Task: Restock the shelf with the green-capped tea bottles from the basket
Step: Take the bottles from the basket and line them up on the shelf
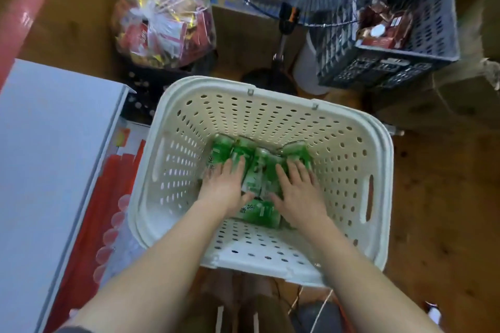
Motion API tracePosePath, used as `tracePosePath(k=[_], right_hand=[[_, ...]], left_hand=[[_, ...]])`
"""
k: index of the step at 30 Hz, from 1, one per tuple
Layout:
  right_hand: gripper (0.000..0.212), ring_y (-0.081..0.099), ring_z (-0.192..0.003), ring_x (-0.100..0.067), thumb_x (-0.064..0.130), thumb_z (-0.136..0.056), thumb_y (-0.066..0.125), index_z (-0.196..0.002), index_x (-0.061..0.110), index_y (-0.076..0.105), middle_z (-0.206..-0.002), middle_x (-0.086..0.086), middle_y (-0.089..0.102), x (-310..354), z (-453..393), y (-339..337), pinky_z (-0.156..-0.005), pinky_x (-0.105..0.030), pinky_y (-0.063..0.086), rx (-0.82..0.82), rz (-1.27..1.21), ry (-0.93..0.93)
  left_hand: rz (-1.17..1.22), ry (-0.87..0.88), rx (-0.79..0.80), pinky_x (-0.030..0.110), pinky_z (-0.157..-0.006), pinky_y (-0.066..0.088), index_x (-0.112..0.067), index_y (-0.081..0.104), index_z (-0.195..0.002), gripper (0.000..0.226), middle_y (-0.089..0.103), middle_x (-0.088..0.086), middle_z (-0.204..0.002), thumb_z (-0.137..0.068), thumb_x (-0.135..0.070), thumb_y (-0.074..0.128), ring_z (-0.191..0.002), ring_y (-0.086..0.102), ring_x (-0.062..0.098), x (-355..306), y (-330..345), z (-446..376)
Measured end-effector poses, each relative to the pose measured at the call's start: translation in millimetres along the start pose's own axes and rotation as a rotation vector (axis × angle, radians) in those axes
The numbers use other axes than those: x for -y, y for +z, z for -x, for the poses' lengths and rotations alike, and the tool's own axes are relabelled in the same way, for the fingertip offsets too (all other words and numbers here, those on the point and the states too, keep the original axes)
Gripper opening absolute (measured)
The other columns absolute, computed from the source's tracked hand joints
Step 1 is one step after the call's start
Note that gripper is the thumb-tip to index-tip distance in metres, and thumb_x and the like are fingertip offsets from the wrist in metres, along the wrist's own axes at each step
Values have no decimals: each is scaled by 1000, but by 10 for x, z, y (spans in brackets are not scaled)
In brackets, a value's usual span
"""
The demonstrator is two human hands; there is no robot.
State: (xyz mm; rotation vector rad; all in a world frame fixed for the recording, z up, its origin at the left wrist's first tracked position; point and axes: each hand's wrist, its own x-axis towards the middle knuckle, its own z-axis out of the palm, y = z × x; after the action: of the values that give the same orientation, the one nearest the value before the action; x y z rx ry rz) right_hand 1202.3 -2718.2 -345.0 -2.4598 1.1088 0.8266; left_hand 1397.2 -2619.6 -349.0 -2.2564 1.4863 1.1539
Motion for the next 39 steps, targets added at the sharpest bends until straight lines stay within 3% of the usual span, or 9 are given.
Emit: tracePosePath(k=[6, 11, 14, 17, 22, 27, 30, 35, 39], right_hand=[[98, 15, -167, -41, 61, -108, 52, -175, 16, -4, -181, -20, 12, -188, -136, 27, -133, -48, 14, -108, -341, 287], [108, 51, -146, -44, 57, -101, 68, -174, 27, -6, -159, -23, 51, -322, -215, 253, -120, -60, 46, 5, -530, 418], [112, 55, -139, -43, 43, -103, 72, -174, 26, -12, -154, -24, 52, -313, -232, 227, -116, -57, 50, 51, -542, 420], [118, 56, -138, -44, 40, -101, 76, -172, 29, -17, -155, -24, 51, -337, -258, 207, -116, -58, 50, 76, -543, 413], [124, 51, -143, -43, 28, -98, 78, -171, 31, -23, -161, -22, 44, -352, -260, 183, -120, -58, 46, 110, -577, 393], [127, 57, -135, -42, 32, -94, 81, -168, 46, -20, -154, -20, 49, -336, -256, 144, -116, -58, 50, 109, -624, 434], [126, 54, -139, -42, 36, -91, 84, -169, 50, -15, -155, -20, 46, -332, -241, 115, -117, -59, 50, 91, -649, 455], [115, 66, -124, -32, 37, -84, 86, -172, 37, 12, -142, -7, 63, -294, -142, 36, -103, -54, 60, 0, -741, 440], [93, 69, -107, -24, 43, -80, 85, -157, 22, 37, -130, -3, 66, -200, -57, -84, -91, -48, 64, -98, -807, 456]], left_hand=[[-57, 14, 224, 66, -129, 20, -27, -11, -171, 117, 4, 13, -180, -92, -77, 59, -163, 13, 42, 73, 210, -253], [-103, 102, 427, 62, -125, 32, -30, -2, -172, 120, 13, 4, -179, -86, -75, 70, -159, 29, 39, 106, 143, -507], [-163, 129, 479, 60, -124, 37, -29, 7, -172, 114, 14, 5, -179, -88, -68, 74, -158, 31, 39, 95, 242, -598], [-277, 104, 568, 60, -117, 44, -26, 27, -168, 92, 34, 12, -171, -93, -51, 75, -153, 36, 39, 51, 390, -668], [-465, 151, 505, 56, -116, 44, -18, 45, -158, 66, 47, 12, -158, -97, -25, 69, -145, 40, 38, 13, 455, -675], [-518, 201, 466, 53, -115, 44, -16, 56, -148, 58, 52, 9, -151, -94, -27, 75, -140, 42, 33, 29, 428, -667], [-382, 209, 469, 47, -105, 51, -19, 51, -152, 71, 54, 6, -146, -90, -42, 79, -134, 49, 30, 75, 251, -594], [-160, 171, 402, 42, -87, 58, -27, 45, -155, 84, 65, 0, -135, -84, -55, 80, -110, 64, 27, 191, -36, -419], [-108, 201, 350, 44, -97, 58, -32, 50, -152, 83, 68, -1, -134, -82, -63, 81, -115, 64, 27, 177, -293, -317]])
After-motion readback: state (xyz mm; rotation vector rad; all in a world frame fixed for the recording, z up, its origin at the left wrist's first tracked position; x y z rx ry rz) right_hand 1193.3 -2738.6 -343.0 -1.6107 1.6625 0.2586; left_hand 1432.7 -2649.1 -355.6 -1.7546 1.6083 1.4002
